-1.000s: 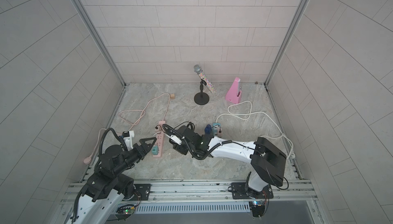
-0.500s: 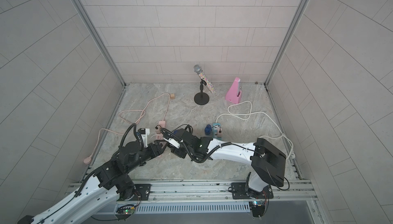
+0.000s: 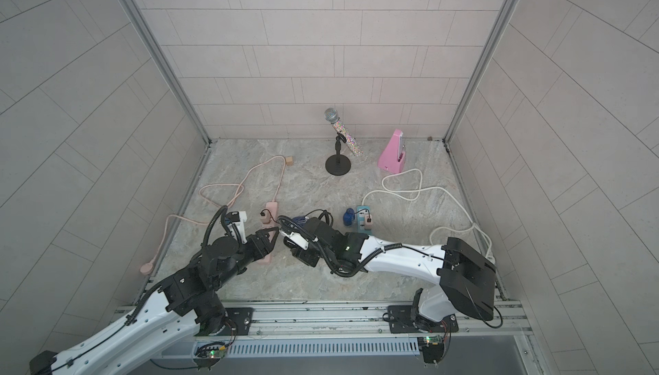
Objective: Unplug the electric shaver
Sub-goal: Remove the charging cable from the electric shaver.
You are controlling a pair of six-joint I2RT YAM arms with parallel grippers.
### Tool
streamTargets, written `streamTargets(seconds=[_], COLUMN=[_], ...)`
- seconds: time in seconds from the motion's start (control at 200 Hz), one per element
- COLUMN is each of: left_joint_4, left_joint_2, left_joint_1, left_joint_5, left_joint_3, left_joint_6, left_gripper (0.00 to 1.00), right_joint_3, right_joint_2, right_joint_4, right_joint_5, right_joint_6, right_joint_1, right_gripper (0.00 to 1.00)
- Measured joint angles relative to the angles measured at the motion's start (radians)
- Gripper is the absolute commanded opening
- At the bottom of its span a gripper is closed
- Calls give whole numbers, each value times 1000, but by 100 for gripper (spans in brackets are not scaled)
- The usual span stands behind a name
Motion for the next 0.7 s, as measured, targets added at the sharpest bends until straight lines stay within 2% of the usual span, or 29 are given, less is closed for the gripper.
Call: streamTargets(seconds=[0.35, 0.7], left_joint_4=[106, 129], left_joint_2=[49, 75], left_joint_1=[0, 0], left_joint_5=[21, 26], left_joint_3=[-13, -14], left_joint_6=[10, 10], left_gripper=[52, 49], right_joint_3=[0, 0], right_joint_2=[0, 0], right_joint_4=[14, 24], right_joint_5=[-10, -19], right_joint_6=[15, 22], right_joint_1=[0, 1], right_gripper=[32, 32])
